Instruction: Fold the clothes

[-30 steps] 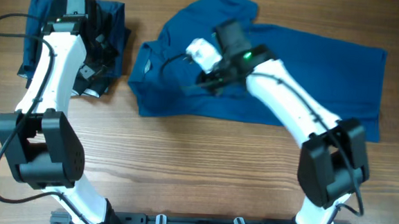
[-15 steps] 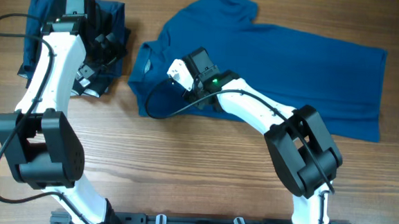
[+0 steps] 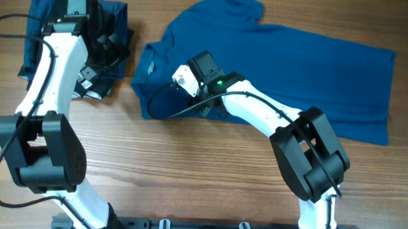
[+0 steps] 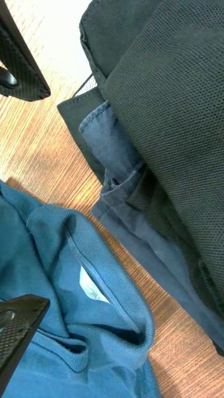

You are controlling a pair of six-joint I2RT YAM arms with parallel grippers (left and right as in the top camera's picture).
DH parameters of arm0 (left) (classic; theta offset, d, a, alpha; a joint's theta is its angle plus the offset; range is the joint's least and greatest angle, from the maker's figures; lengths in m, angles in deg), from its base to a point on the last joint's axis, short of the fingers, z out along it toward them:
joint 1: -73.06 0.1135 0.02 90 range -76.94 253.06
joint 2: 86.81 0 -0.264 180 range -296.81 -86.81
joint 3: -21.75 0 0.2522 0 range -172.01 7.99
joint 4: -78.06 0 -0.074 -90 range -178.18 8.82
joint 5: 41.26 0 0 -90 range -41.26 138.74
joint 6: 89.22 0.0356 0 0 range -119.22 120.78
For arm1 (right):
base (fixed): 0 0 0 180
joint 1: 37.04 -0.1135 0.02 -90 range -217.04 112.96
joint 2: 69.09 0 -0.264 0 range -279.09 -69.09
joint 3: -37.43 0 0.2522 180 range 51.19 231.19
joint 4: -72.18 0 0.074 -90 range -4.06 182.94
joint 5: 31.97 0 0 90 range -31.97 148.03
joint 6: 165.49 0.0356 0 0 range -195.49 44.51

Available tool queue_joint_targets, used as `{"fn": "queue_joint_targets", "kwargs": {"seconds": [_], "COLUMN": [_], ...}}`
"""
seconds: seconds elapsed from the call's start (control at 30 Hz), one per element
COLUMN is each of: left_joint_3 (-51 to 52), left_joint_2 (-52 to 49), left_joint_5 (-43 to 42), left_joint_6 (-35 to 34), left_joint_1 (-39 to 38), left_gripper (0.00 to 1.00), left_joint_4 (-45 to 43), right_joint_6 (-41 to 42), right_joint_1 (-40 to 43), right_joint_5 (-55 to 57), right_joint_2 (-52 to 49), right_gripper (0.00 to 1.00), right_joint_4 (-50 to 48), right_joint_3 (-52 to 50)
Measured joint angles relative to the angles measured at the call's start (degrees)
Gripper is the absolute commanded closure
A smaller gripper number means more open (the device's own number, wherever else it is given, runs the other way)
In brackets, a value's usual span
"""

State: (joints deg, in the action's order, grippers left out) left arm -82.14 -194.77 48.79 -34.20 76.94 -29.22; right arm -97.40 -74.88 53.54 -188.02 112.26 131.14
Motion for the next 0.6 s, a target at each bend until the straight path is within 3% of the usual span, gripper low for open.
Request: {"fn": "queue_joint_targets", "kwargs": {"seconds": [0.6], "left_joint_3": [0.0], "left_joint_2": [0.0], "left_joint_5": [0.0], "left_joint_6": [0.0], "left_joint_1": [0.0], "left_gripper": [0.00], "left_joint_4": [0.4], "right_joint_6": [2.2], "right_joint_1": [-0.8], "right_joint_5": [0.1], "right_joint_2": [-0.9], "right_gripper": [0.55], "right_joint_4": [-2.9], "right_joint_3": [0.0]}}
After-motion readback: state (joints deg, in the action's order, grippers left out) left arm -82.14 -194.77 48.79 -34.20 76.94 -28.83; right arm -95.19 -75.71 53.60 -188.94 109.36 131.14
